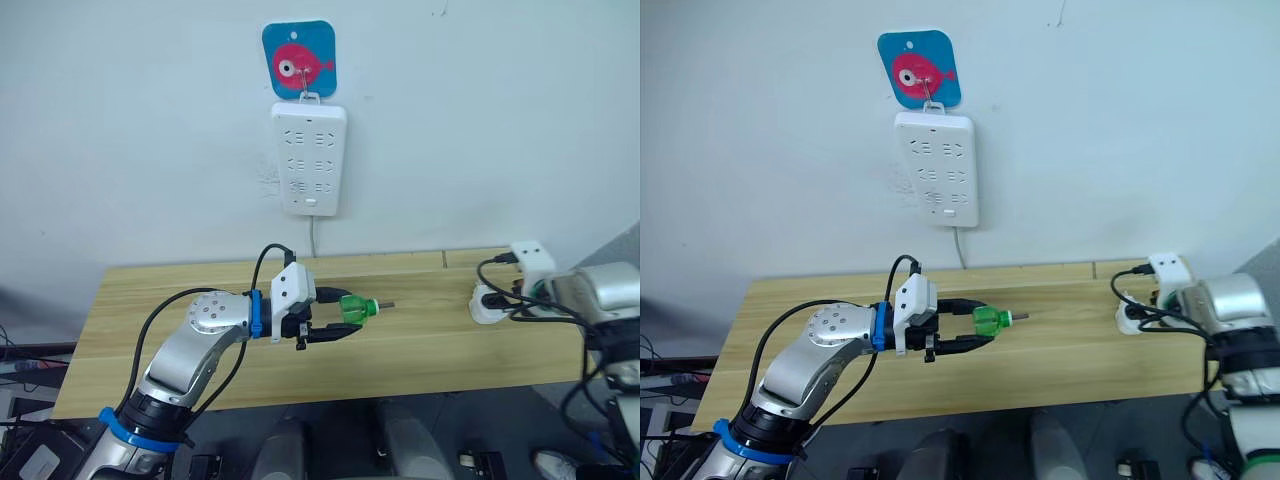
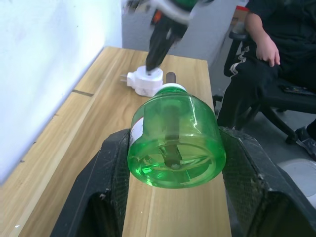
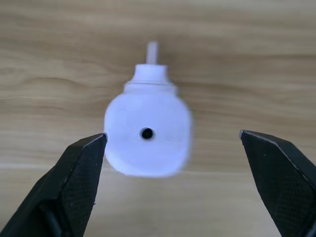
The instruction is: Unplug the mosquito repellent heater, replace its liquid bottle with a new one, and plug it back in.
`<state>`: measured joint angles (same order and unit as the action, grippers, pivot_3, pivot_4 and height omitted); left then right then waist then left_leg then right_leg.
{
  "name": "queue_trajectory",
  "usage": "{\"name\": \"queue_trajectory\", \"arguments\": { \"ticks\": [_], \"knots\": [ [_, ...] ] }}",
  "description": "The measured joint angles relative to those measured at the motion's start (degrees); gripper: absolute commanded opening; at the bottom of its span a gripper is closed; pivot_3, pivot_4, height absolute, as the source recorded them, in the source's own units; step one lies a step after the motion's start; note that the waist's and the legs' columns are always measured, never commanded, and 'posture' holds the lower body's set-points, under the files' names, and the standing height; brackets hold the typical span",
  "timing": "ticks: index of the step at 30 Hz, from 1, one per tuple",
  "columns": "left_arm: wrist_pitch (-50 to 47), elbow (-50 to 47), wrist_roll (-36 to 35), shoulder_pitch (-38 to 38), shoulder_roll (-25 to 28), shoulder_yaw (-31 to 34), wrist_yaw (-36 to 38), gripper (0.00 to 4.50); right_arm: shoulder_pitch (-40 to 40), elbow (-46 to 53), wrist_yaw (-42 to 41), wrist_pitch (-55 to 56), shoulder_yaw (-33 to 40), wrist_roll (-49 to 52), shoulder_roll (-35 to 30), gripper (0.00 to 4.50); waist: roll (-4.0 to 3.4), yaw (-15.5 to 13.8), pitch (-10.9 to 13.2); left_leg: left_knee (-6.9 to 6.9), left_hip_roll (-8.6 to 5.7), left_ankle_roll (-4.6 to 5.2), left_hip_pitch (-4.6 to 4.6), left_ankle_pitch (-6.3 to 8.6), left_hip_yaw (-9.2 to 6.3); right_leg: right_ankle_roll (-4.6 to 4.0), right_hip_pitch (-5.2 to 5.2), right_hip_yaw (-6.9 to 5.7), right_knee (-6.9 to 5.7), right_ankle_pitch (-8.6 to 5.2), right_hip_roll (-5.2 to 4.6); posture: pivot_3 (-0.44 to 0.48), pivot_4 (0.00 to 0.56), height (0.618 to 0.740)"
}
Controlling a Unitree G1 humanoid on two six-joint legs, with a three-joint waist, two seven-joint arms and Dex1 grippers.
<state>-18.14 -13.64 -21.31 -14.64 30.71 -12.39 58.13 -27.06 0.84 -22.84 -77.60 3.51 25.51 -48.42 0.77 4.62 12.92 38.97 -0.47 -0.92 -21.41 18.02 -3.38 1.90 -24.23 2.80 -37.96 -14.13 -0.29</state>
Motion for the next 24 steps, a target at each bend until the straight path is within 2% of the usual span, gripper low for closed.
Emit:
{"name": "queue_trajectory", "arguments": {
  "ticks": [1, 3, 6, 9, 10, 13, 16, 21, 24],
  "knots": [
    [0.31, 0.72, -0.14, 0.30, -1.23, 1.04, -0.71, 2.28, 2.01, 7.27, -1.34, -2.39, 5.08, 2.92, 0.09, 4.50, 0.00, 0.08, 0.00, 0.00, 0.02, 0.00, -0.04, 0.00, -0.09, 0.00, -0.01, -0.09, -0.01, 0.00, 0.00, -0.149, 0.226, 0.730],
    [1.10, 1.21, -0.39, 0.37, -2.71, 1.79, -1.88, 2.28, 3.62, 15.52, -3.09, -5.71, 10.63, 6.59, 0.97, 4.50, 0.00, 0.28, 0.00, 0.00, 0.06, -0.01, -0.04, 0.00, -0.17, 0.00, 0.00, -0.16, -0.04, 0.00, 0.03, -0.169, 0.221, 0.730],
    [2.29, 1.24, -1.38, 0.75, -7.19, 3.95, -5.16, 2.28, 6.26, 29.59, -5.24, -11.96, 21.37, 14.36, 8.63, 4.50, 0.02, 0.27, -0.01, 0.06, 0.08, -0.02, -0.03, -0.01, -0.40, 0.00, 0.08, -0.33, -0.07, 0.00, 0.09, -0.196, 0.211, 0.730],
    [5.50, 0.96, -1.30, 1.86, -9.95, 5.14, -7.43, 2.28, 7.51, 39.44, -3.68, -14.42, 30.99, 20.44, 25.08, 4.50, -0.02, 0.43, -0.06, 0.06, 0.08, -0.05, -0.01, -0.03, -0.36, 0.00, 0.08, -0.27, -0.11, 0.00, 0.10, -0.208, 0.204, 0.730],
    [7.41, 0.90, -1.03, 2.55, -11.05, 5.33, -8.00, 2.28, 7.91, 42.25, -2.08, -14.41, 33.82, 22.52, 32.31, 4.50, -0.08, 0.50, -0.09, 0.06, 0.06, -0.06, -0.01, -0.04, -0.32, -0.01, 0.05, -0.23, -0.12, 0.00, 0.08, -0.212, 0.201, 0.730],
    [12.23, 0.70, 0.18, 3.62, -12.31, 5.48, -9.15, 2.28, 8.65, 44.15, 3.08, -14.46, 39.20, 29.34, 47.11, 4.50, -0.14, 0.59, -0.14, 0.07, 0.04, -0.12, -0.01, -0.07, -0.29, -0.04, 0.05, -0.21, -0.12, 0.03, 0.02, -0.218, 0.195, 0.730],
    [15.14, 0.63, 1.37, 3.77, -13.10, 5.50, -10.27, 2.28, 8.49, 44.39, 8.96, -14.42, 40.16, 33.55, 55.31, 4.50, -0.22, 0.86, -0.20, 0.09, -0.03, -0.14, -0.02, -0.08, -0.21, -0.06, 0.03, -0.19, -0.10, 0.05, -0.07, -0.215, 0.188, 0.730],
    [16.95, 0.51, 2.43, 3.86, -13.29, 4.81, -11.32, 2.28, 8.03, 42.73, 16.15, -11.26, 37.06, 37.07, 55.70, 4.50, -0.23, 1.37, -0.23, 0.08, -0.12, -0.14, -0.03, -0.08, -0.18, -0.05, 0.02, -0.22, -0.08, 0.06, -0.14, -0.207, 0.182, 0.730],
    [17.39, 0.52, 3.22, 3.82, -13.92, 3.61, -11.54, 2.28, 8.26, 40.60, 19.39, -8.56, 32.66, 39.73, 55.78, 4.50, -0.24, 1.96, -0.24, 0.06, -0.08, -0.13, -0.03, -0.08, -0.25, -0.05, 0.02, -0.25, -0.12, 0.05, -0.09, -0.201, 0.179, 0.730]
  ]
}}
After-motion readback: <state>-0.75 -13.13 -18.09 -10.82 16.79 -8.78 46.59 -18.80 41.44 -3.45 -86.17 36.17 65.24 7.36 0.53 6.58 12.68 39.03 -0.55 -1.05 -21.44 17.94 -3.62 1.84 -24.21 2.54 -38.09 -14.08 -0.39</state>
